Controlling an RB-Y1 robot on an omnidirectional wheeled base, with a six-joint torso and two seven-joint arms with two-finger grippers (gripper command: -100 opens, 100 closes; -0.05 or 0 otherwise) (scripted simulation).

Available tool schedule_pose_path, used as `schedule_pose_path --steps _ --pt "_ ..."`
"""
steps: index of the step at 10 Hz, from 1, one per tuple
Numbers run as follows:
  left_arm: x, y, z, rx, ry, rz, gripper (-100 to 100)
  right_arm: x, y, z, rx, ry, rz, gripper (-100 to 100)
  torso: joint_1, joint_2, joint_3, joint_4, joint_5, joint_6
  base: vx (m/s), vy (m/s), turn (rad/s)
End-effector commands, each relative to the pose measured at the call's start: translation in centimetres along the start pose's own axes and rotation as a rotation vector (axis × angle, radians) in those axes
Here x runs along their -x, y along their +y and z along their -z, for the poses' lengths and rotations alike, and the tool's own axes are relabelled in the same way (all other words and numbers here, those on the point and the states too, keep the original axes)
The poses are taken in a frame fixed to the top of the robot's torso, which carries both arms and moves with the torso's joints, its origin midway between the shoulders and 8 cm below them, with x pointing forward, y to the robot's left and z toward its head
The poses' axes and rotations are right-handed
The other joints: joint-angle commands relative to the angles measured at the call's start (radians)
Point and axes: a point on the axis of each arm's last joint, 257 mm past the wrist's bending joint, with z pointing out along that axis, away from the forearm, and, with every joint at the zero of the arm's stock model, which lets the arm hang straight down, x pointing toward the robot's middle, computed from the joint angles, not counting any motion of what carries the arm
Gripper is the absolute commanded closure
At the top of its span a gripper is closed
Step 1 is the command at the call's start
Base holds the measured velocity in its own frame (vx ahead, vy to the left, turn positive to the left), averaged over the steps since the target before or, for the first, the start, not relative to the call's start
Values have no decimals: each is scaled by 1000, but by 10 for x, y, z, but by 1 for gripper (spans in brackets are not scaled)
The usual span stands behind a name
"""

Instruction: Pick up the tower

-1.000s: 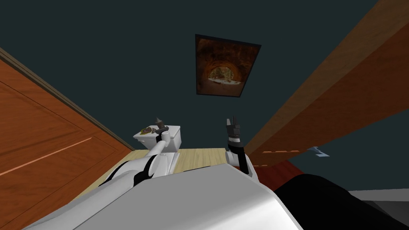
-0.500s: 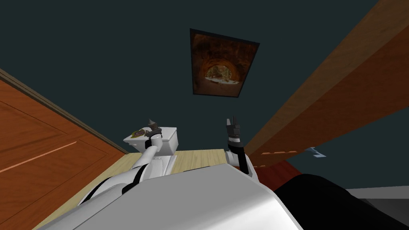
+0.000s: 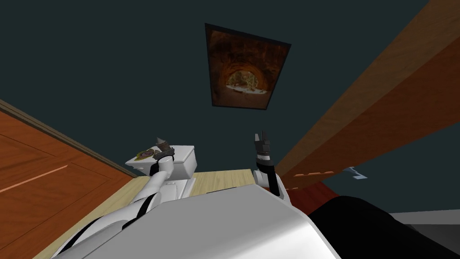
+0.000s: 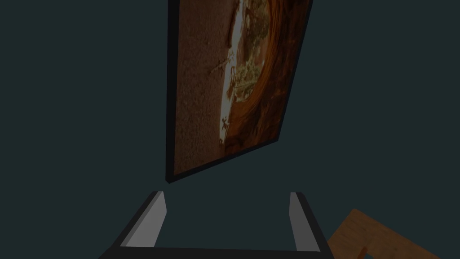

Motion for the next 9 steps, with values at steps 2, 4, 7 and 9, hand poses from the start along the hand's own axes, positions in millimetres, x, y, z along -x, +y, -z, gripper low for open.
schedule_pose_path --steps 2,4,7,9 --pt "10 -9 -3 -2 -12 -6 -100 0 0 0 0 0 0 0 2 1 1 0 0 0 38 -32 7" --pt "-5 -45 -11 -12 15 31 -100 0 0 0 0 0 0 0 7 5 3 1 1 0 29 -21 -46" --pt "13 -58 -6 -17 -9 12 -100 0 0 0 0 0 0 0 2 2 1 1 0 0 61 -65 -7" --pt "8 -102 -8 -26 0 15 -100 0 0 0 0 0 0 0 0 1 1 1 0 0 104 -113 -68"
